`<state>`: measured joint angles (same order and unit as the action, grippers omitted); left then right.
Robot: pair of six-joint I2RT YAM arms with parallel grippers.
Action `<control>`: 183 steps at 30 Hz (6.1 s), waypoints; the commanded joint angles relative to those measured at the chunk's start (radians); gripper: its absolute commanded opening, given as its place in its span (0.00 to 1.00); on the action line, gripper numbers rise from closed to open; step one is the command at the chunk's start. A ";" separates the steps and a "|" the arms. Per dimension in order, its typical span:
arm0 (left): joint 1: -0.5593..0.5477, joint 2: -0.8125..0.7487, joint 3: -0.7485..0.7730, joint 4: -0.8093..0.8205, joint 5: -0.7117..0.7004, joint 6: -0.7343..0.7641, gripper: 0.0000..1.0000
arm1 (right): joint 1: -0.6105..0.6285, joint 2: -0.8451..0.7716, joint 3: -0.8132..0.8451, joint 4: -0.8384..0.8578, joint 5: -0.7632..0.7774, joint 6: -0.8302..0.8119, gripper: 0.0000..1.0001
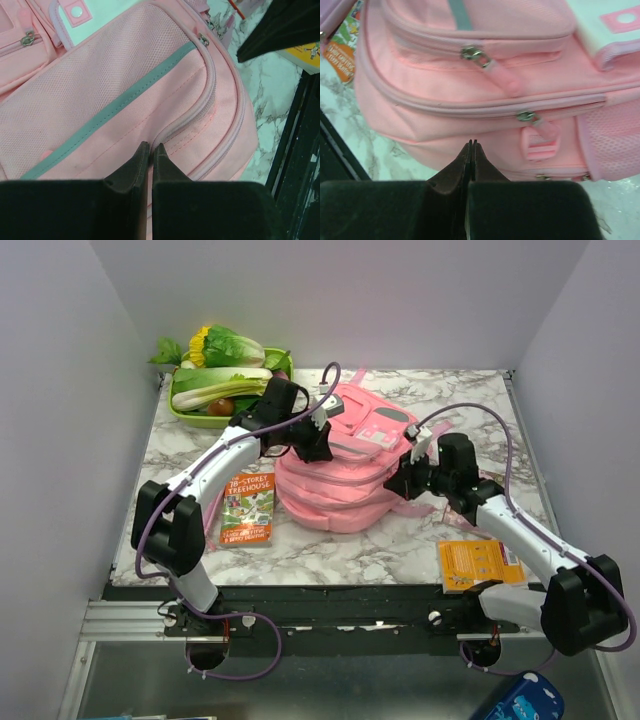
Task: Pack the student bag
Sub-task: Unzip the student bag at the center of the board.
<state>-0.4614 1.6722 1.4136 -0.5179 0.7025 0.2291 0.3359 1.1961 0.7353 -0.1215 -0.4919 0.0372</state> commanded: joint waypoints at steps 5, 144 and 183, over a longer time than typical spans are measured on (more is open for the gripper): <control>-0.010 0.018 0.030 0.099 -0.084 -0.065 0.00 | 0.088 -0.055 -0.014 -0.078 0.061 0.052 0.06; -0.152 0.156 0.111 0.025 -0.080 -0.043 0.00 | 0.129 0.181 0.144 -0.021 0.373 0.075 0.01; -0.161 0.285 0.280 0.417 -0.038 -0.864 0.00 | 0.399 0.149 0.150 -0.012 0.805 0.243 0.01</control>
<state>-0.5823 1.9568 1.6035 -0.2226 0.6014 -0.4717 0.6537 1.3338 0.8597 -0.1738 0.2043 0.2169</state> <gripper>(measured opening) 0.072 0.209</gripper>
